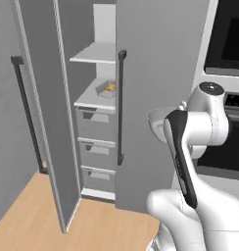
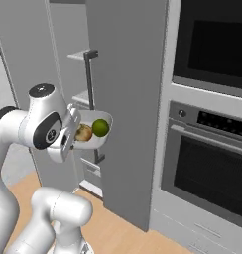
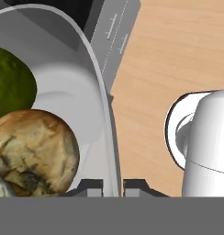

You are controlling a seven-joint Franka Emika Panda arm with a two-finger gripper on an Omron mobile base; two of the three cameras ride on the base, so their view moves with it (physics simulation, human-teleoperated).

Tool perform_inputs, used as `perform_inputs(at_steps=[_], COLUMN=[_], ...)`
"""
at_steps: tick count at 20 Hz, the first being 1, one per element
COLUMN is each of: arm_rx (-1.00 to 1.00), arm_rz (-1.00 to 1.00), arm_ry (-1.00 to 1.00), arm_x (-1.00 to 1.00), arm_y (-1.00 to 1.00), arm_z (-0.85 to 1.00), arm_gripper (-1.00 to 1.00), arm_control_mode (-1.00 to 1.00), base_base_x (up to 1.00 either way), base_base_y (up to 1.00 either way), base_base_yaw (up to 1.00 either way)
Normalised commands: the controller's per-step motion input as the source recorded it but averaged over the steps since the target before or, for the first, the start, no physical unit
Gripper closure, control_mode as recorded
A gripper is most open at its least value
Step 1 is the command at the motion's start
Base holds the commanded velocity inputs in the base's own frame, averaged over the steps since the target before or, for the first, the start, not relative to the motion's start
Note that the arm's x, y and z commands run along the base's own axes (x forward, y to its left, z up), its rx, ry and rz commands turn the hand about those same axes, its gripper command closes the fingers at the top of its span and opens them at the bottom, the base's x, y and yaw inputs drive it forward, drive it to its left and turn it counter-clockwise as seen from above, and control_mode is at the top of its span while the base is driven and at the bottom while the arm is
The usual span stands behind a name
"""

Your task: Take the meat container that has the chicken drumstick and place it on the second highest rack of the freezer. Then take the vegetable container that has the onion and lime and place it on the highest rack of the freezer.

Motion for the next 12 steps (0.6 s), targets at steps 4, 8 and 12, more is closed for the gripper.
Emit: perform_inputs(at_steps=[4,8,12], arm_rx=[0.00,0.00,0.00], arm_rz=[0.00,0.00,0.00], arm_ry=[0.00,0.00,0.00], arm_x=[0.00,0.00,0.00], arm_y=[0.00,0.00,0.00], arm_z=[0.00,0.00,0.00], arm_gripper=[1.00,1.00,1.00], arm_control_mode=[1.00,1.00,1.00], base_base_x=[0.02,0.07,0.29], base_base_y=[0.84,0.87,0.69], base_base_yaw=[-0.39,-0.39,-0.37])
